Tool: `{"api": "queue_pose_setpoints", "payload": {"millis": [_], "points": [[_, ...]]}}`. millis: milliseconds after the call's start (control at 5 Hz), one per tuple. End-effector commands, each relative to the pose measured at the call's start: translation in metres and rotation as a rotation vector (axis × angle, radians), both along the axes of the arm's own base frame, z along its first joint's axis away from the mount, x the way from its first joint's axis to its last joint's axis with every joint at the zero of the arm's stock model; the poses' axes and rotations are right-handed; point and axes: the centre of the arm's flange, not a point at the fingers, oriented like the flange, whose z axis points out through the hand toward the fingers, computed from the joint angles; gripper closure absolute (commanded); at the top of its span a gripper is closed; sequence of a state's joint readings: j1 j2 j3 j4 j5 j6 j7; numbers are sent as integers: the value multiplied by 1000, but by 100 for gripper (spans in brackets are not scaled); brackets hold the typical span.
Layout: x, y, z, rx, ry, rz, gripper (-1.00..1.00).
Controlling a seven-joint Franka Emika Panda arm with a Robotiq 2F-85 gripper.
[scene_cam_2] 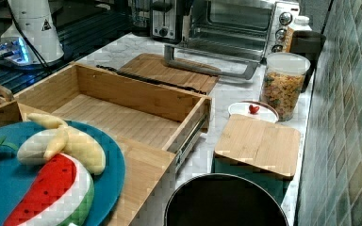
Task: Close the drawer.
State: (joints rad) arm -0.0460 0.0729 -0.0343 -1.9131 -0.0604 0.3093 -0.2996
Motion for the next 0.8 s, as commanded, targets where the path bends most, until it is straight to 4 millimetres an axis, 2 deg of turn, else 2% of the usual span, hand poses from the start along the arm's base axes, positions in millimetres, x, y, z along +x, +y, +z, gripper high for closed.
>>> {"api": "queue_pose_setpoints", "payload": {"millis": [200,400,800], "points": [[-35,30,-44,68,-87,279,100],[-40,25,-70,118,-67,318,100],[-50,20,-113,55,-96,392,100]]}}
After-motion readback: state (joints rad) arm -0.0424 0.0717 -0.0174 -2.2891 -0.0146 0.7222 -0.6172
